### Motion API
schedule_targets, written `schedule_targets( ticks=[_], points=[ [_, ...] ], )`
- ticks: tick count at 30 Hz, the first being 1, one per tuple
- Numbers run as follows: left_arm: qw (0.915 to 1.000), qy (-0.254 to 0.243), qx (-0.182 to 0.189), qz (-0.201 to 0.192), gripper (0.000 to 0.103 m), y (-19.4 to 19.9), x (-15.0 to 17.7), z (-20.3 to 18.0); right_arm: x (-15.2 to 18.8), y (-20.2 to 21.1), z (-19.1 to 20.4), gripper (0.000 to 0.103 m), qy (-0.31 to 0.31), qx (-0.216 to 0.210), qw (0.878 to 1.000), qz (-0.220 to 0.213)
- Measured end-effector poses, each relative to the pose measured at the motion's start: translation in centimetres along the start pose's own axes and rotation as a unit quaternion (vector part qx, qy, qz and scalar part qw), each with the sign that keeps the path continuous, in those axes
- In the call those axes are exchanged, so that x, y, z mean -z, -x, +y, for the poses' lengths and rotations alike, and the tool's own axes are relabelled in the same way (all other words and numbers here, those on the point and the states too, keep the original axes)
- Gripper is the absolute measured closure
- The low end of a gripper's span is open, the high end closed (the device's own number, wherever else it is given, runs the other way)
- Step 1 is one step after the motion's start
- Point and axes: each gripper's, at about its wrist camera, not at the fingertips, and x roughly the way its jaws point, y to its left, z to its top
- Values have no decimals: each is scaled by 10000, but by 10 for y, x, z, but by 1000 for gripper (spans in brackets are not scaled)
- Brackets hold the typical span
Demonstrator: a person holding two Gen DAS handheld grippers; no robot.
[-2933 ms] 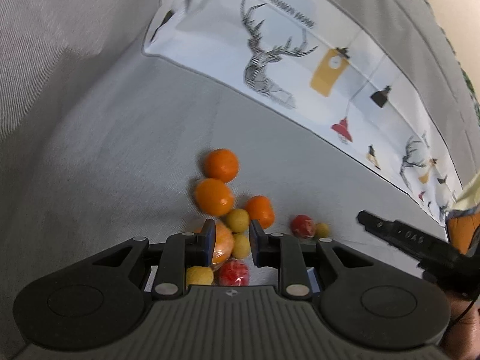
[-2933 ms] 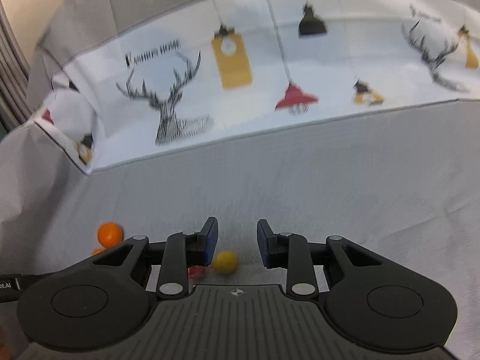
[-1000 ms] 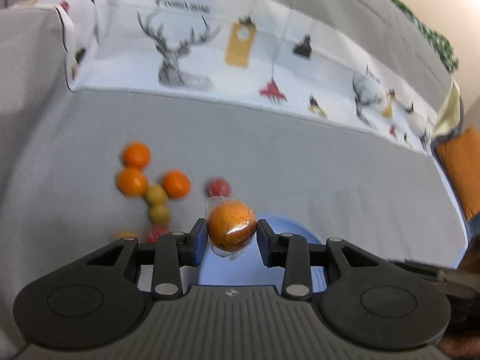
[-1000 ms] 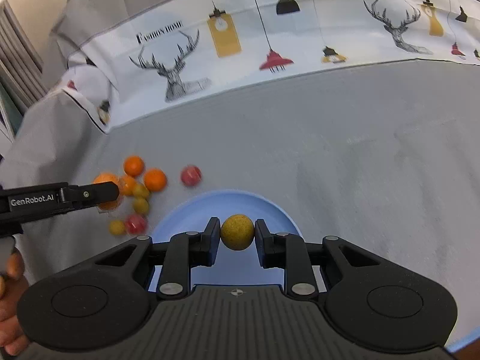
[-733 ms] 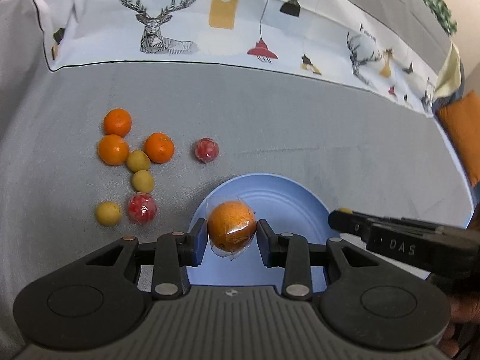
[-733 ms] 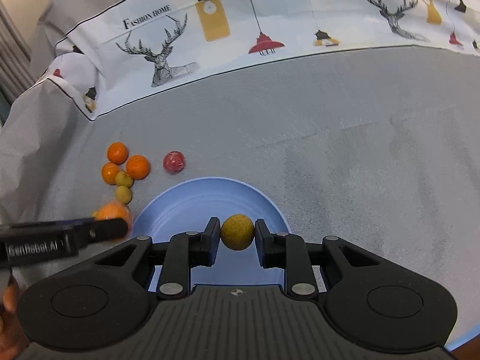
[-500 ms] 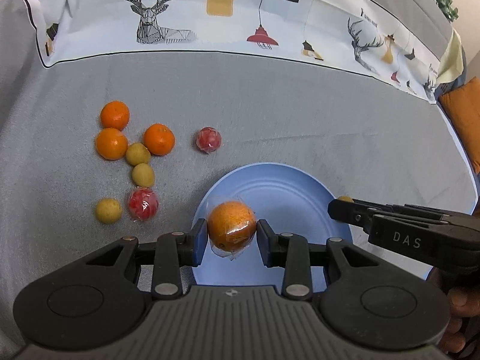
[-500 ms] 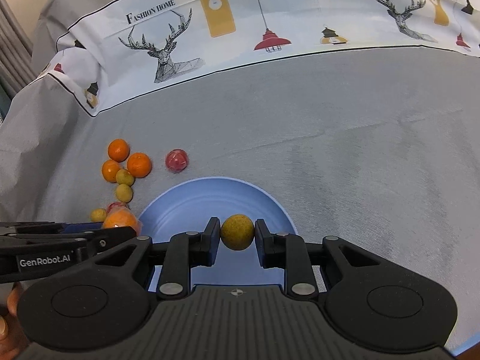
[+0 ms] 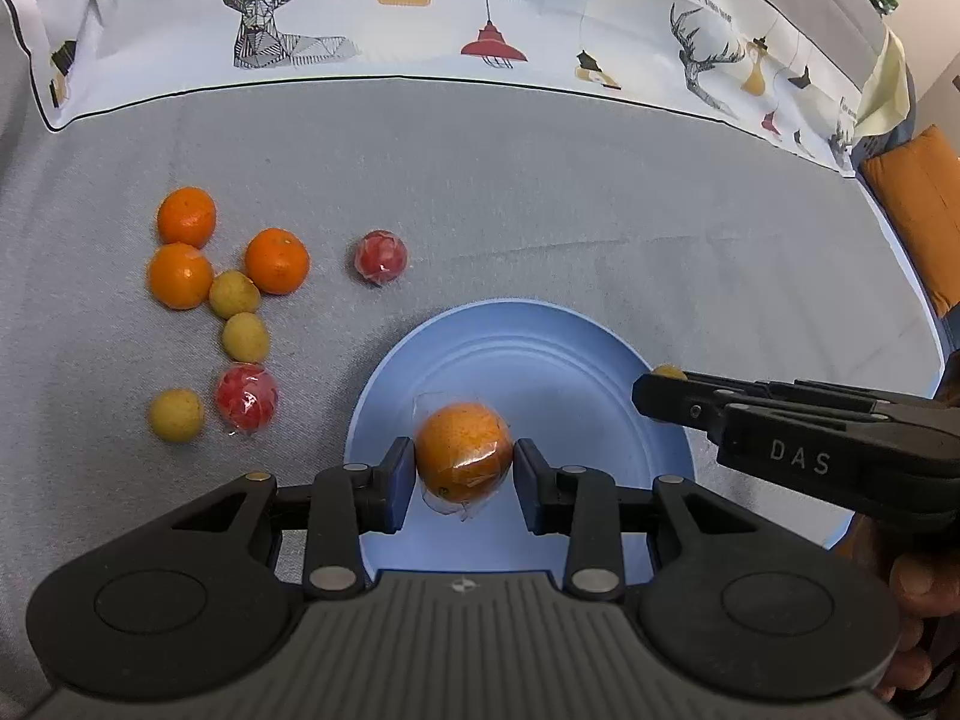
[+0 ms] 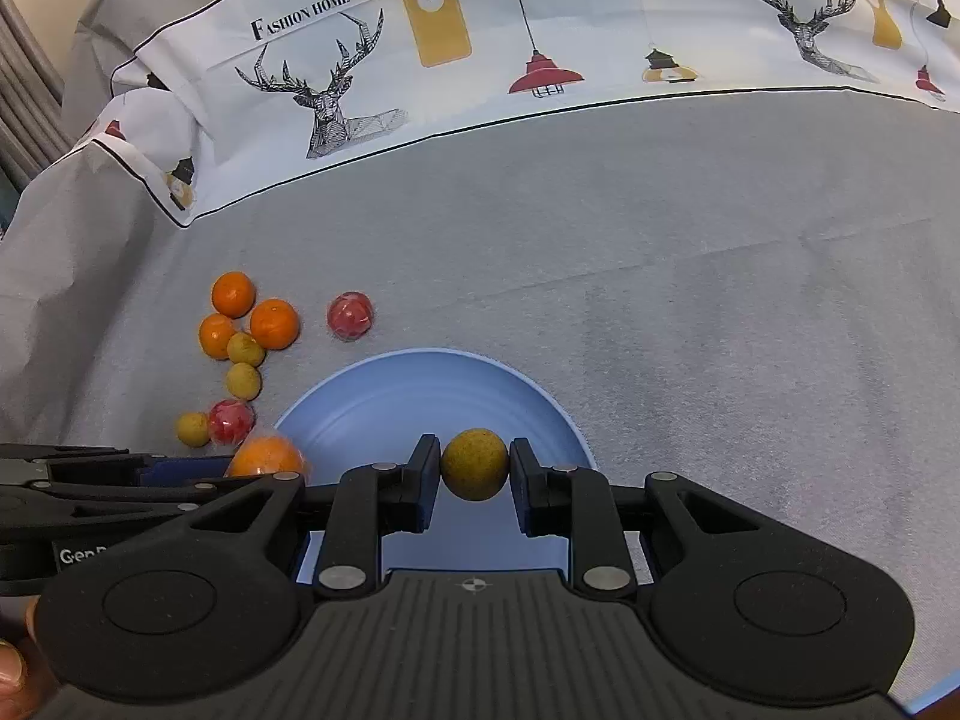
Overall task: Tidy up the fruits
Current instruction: 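Carry the netted orange with the left tool over the plate while the right tool carries the yellow fruit there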
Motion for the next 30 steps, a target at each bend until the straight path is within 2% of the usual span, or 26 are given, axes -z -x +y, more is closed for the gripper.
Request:
schedule_targets(
  ticks=[30],
  points=[
    [9998,-158,-32,104,64,-8,-1,-8,2,-6,2,77,137,46,9998,163]
  ],
)
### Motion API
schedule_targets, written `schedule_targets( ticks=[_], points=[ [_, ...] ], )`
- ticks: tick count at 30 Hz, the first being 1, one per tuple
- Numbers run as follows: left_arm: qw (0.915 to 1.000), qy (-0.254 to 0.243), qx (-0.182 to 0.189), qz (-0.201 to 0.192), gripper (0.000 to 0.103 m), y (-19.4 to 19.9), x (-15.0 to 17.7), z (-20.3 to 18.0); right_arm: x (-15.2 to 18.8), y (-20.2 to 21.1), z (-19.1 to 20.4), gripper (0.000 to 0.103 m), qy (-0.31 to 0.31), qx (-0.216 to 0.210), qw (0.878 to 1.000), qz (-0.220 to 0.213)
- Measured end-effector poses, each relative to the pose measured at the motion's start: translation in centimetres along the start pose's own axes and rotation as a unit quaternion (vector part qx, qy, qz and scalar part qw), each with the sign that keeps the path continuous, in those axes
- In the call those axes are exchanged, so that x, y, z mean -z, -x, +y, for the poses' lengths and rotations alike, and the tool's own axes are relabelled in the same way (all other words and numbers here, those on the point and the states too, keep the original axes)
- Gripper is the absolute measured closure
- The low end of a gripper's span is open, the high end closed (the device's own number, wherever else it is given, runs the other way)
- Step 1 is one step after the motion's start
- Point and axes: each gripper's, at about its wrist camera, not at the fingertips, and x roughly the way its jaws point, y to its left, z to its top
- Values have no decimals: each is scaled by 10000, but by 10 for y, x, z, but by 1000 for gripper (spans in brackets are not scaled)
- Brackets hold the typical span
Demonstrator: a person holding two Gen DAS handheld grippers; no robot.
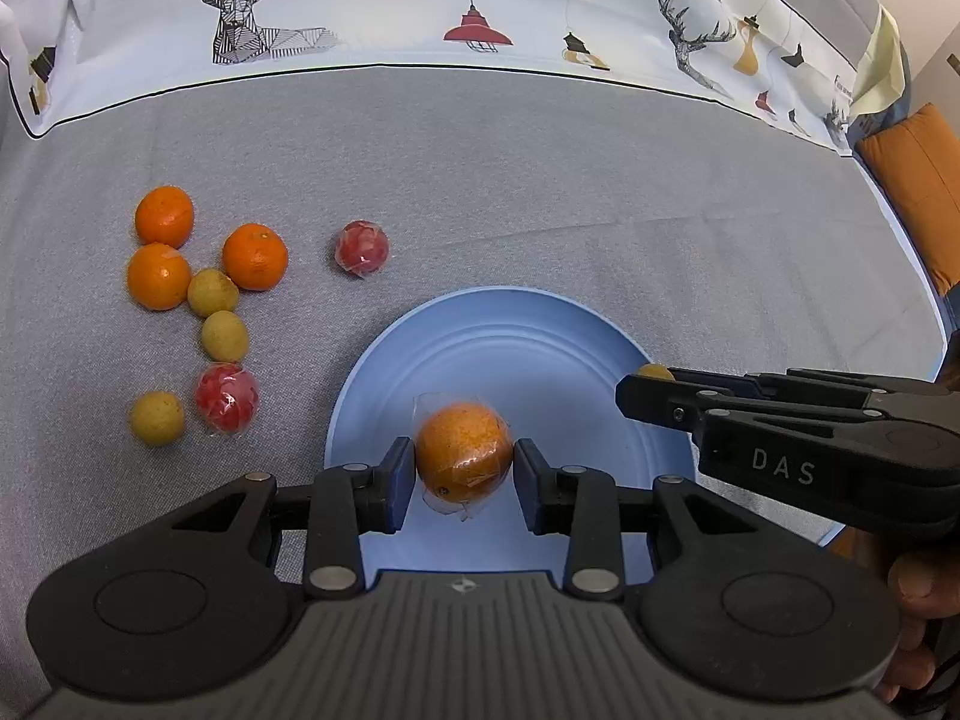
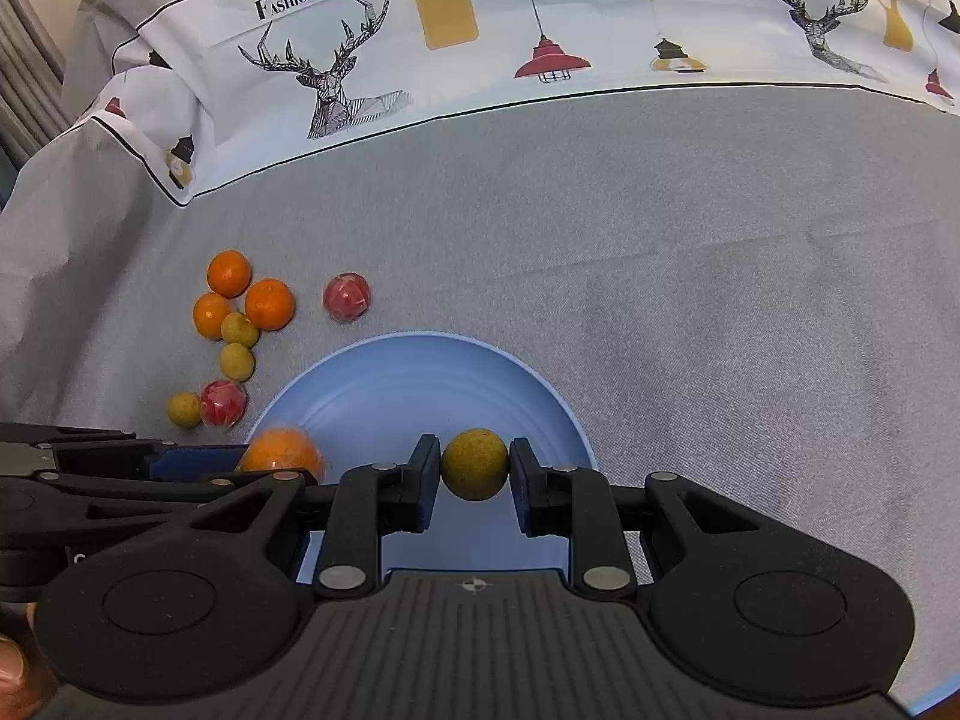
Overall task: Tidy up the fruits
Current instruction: 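Carry the netted orange with the left tool over the plate while the right tool carries the yellow fruit there, then open the left tool to drop the orange while the right tool drops the yellow fruit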
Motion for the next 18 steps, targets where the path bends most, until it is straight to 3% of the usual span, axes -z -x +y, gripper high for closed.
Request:
schedule_targets(
  ticks=[18],
  points=[
    [10000,0,-5,6,64,0,0,0,0,-1,1,77,23,11,10000,18]
  ],
)
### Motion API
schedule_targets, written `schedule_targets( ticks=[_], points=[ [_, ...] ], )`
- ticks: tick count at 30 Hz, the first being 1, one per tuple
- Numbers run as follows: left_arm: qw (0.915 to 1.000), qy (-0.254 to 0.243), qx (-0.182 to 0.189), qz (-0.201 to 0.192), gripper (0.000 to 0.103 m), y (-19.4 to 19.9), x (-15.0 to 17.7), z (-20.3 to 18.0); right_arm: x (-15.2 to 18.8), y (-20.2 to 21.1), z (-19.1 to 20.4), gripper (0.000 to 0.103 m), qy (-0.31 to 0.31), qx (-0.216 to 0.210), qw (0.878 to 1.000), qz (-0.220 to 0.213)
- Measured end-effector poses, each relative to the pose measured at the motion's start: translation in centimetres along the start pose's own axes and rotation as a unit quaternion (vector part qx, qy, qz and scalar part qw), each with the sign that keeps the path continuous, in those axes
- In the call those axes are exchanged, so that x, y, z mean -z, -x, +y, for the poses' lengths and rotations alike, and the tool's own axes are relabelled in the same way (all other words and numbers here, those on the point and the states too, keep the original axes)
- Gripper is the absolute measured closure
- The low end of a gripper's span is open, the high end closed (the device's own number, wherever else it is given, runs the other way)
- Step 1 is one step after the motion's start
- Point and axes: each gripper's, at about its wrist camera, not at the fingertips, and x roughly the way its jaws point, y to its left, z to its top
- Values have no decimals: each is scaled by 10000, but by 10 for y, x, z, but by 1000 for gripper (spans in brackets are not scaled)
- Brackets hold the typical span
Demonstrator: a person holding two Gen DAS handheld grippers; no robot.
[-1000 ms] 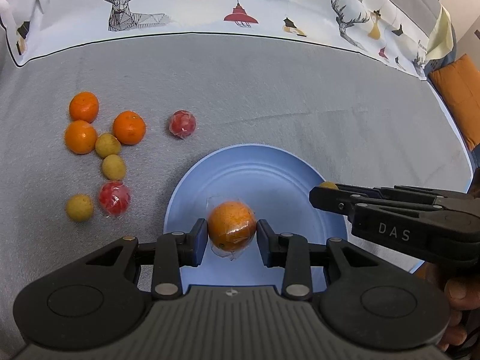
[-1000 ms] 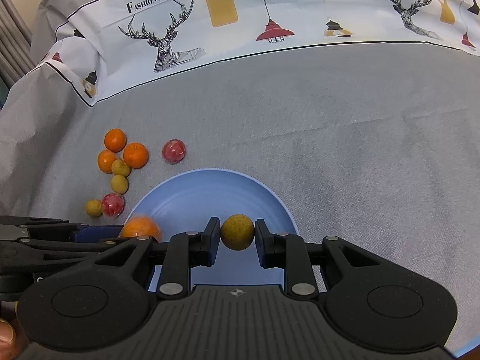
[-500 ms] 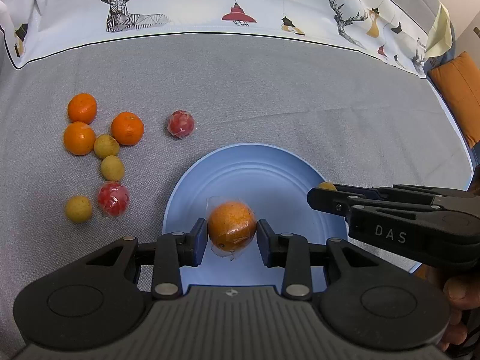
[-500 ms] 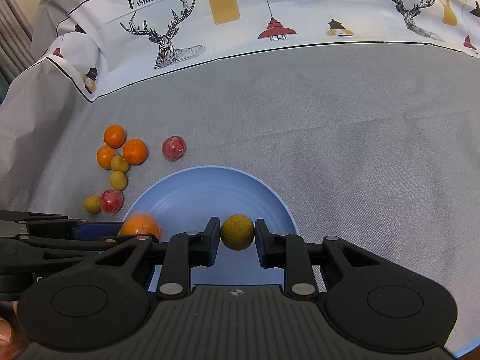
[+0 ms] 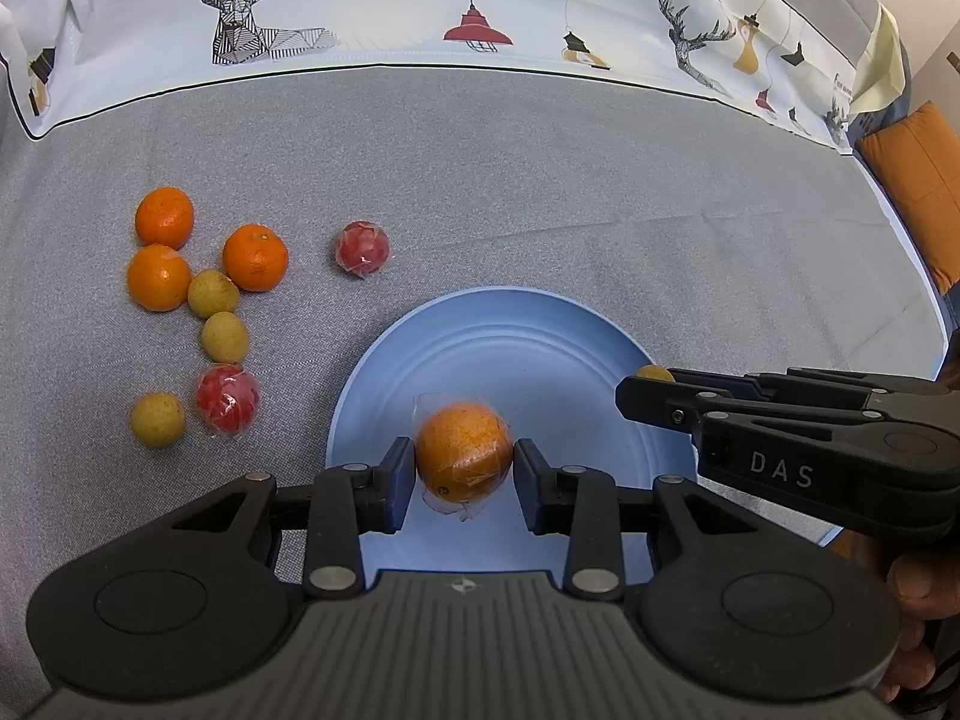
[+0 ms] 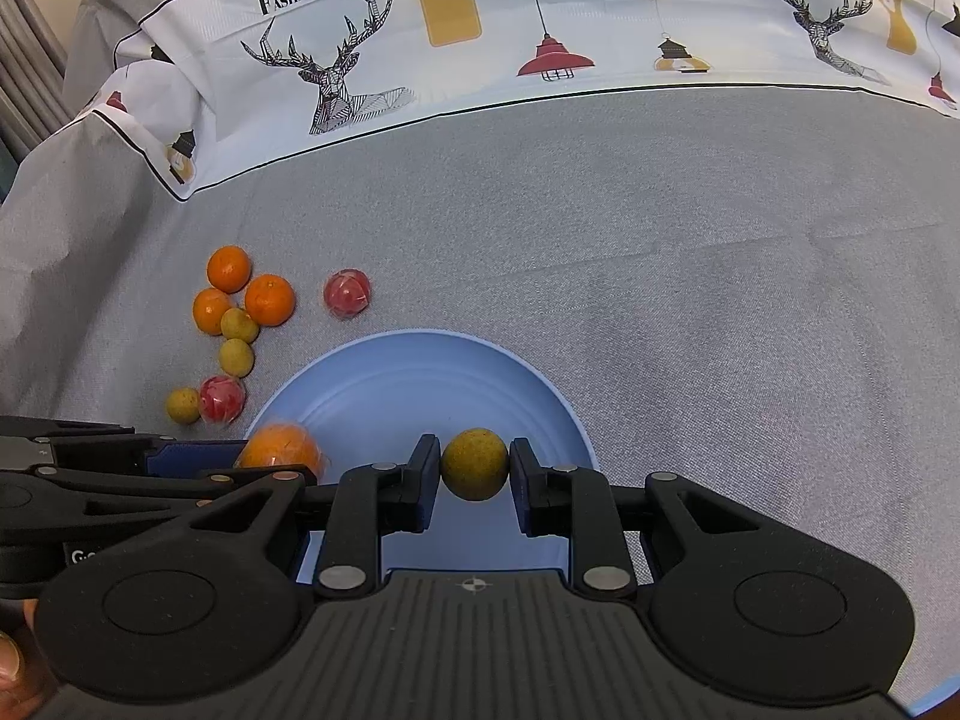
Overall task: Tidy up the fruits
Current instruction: 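Open the left tool to drop the orange while the right tool drops the yellow fruit, then grasp a yellow fruit with the left tool while the right tool grasps a red netted fruit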
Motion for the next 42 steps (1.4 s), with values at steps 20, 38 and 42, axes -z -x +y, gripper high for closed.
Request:
schedule_targets(
  ticks=[20,38,42],
  points=[
    [10000,60,-18,-45,50,1,-1,3,-1,1,-2,53,-39,145,9999,-63],
    [9987,84,-213,-466,68,15,-8,7,-4,9,-1,53,-3,296,9988,-383],
    [9970,78,-297,-704,86,22,-10,8,-6,12,-3,56,-50,287,9984,-491]
  ],
)
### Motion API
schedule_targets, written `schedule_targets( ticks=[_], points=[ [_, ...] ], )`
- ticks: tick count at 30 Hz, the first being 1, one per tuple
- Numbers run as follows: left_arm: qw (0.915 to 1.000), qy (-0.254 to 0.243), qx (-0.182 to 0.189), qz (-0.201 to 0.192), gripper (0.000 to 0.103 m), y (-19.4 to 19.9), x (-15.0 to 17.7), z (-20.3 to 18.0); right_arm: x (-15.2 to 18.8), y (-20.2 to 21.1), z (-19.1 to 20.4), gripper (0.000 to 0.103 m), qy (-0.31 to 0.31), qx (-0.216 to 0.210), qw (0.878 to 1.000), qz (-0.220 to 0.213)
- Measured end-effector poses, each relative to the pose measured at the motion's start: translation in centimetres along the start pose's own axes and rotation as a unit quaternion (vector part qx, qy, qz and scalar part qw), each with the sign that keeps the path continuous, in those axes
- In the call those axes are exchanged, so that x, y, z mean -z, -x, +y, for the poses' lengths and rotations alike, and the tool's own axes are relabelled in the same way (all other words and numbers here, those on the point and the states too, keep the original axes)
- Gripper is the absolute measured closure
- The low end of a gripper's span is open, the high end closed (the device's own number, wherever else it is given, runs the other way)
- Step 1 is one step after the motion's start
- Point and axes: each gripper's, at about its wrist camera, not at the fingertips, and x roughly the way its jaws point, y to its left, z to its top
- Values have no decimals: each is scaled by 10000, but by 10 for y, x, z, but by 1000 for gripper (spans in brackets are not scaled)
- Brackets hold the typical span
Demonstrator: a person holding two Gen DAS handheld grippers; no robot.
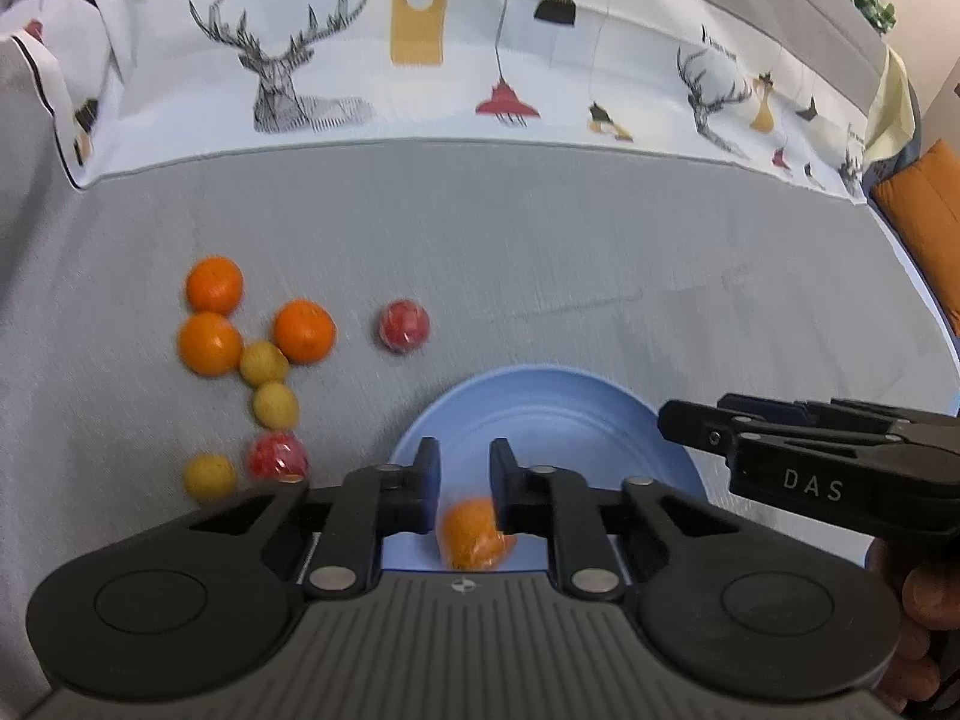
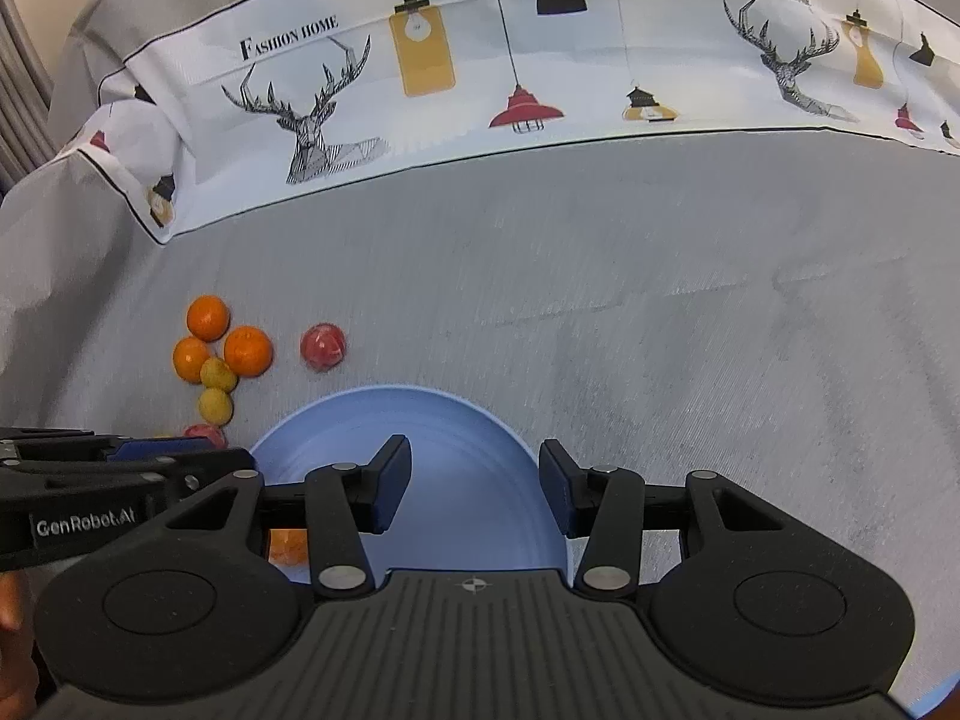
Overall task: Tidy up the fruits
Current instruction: 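Grasp a yellow fruit with the left tool while the right tool grasps a red netted fruit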
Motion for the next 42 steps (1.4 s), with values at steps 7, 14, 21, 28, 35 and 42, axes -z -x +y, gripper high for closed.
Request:
schedule_targets(
  ticks=[7,14,21,28,35,42],
  points=[
    [9972,579,-139,-447,89,18,-14,30,-4,8,-2,77,-107,-219,9993,-277],
    [9781,2035,-53,-438,89,27,-22,97,-7,14,1,79,-101,-480,9975,-512],
    [9699,2421,171,-170,89,24,-22,122,-10,14,12,79,-53,-735,9957,-564],
    [9714,2365,103,204,89,5,-21,125,-23,0,26,78,32,-899,9950,-441],
    [9643,2549,-397,598,81,-11,-18,138,-33,-18,46,78,202,-1048,9938,-310],
    [9561,2713,-604,931,73,-23,-12,145,-50,-51,55,77,109,-1026,9946,-136]
  ],
)
